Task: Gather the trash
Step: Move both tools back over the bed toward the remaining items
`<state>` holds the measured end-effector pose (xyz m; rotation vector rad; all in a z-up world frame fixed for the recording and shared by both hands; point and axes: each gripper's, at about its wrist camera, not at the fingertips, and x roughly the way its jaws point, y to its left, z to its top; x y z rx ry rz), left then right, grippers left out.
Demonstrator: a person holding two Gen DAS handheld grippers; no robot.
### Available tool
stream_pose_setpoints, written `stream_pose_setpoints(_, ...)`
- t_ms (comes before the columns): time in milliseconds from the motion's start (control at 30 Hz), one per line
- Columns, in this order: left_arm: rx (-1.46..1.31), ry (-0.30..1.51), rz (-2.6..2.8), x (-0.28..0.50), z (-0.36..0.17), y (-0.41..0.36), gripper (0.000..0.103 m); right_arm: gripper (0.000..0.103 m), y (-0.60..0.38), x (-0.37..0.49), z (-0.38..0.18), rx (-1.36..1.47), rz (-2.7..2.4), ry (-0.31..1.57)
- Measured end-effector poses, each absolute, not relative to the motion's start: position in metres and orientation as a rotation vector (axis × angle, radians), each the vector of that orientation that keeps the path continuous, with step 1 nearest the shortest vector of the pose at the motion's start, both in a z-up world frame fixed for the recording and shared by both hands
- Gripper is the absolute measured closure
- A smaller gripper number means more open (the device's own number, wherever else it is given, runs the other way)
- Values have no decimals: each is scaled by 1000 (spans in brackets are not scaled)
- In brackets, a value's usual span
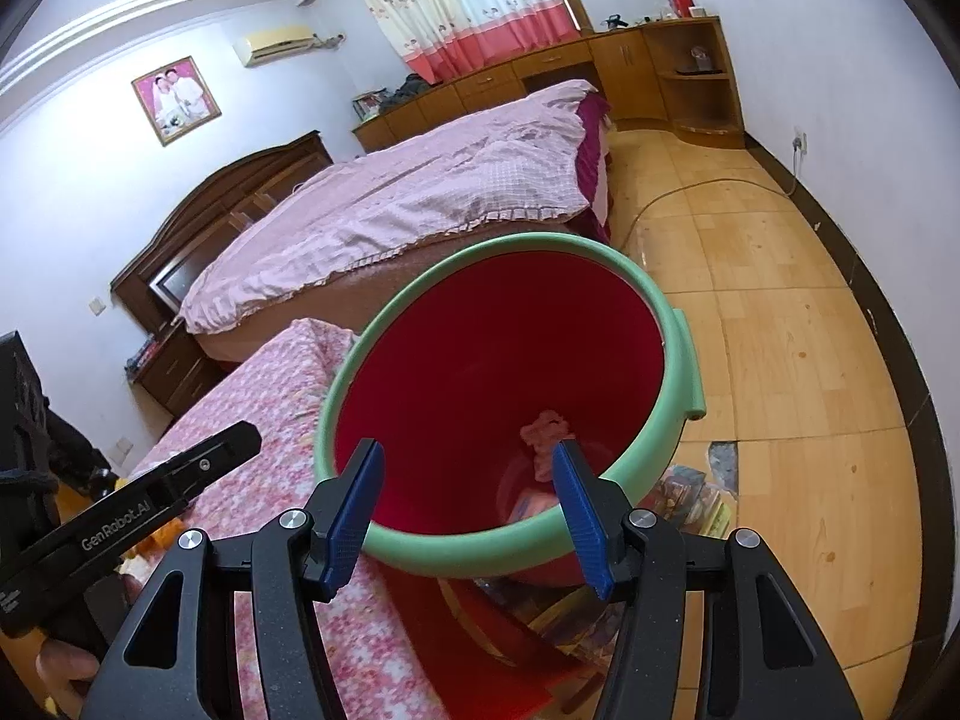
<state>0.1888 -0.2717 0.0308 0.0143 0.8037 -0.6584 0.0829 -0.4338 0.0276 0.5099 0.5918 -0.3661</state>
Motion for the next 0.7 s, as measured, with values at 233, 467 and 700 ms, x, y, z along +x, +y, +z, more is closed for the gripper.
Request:
stream_pose_setpoints(233, -29, 806, -588, 181, 36, -231, 52, 33, -416, 78, 32, 510, -326, 584)
stream_pose_setpoints(467, -54, 804, -529, 179, 38, -196, 52, 33, -393, 77, 32, 507, -288, 602)
stream_pose_setpoints(700, -78, 788, -466, 178, 41, -158, 52, 32, -372, 83, 31, 518, -258, 627)
